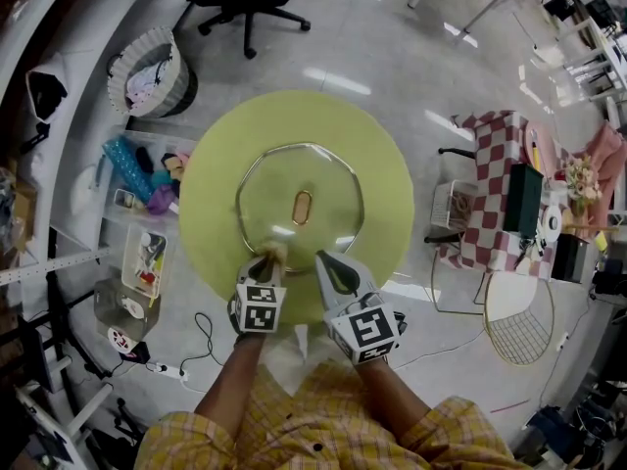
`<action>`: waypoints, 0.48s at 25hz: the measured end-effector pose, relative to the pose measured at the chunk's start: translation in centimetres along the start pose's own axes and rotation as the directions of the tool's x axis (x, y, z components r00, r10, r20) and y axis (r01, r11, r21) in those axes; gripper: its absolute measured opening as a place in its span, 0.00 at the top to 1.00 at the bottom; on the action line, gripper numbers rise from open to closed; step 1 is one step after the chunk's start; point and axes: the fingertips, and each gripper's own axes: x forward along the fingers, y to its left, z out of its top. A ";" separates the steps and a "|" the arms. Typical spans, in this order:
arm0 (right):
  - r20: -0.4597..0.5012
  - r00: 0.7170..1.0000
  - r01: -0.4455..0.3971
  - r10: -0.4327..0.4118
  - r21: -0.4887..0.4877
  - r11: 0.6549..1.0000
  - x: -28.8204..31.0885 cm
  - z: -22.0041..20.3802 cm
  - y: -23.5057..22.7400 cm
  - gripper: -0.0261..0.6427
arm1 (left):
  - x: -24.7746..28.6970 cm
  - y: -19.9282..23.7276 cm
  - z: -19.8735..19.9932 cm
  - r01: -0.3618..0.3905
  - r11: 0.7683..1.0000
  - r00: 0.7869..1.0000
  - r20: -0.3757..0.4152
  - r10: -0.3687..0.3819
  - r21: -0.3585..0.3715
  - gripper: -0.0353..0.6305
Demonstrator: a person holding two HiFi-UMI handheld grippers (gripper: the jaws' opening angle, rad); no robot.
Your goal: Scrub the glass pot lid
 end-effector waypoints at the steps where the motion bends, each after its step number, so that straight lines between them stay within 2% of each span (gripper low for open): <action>1: 0.000 1.000 -0.001 0.001 -0.002 1.000 -0.1 -0.1 0.1 0.97 | 0.0 0.0 0.0 -0.001 1.000 1.000 0.002 0.001 -0.004 0.89; 12: -0.001 1.000 0.003 -0.003 -0.007 1.000 -0.7 -0.3 -0.2 0.97 | -0.1 1.8 1.1 -0.042 0.999 0.999 0.018 0.042 -0.030 0.89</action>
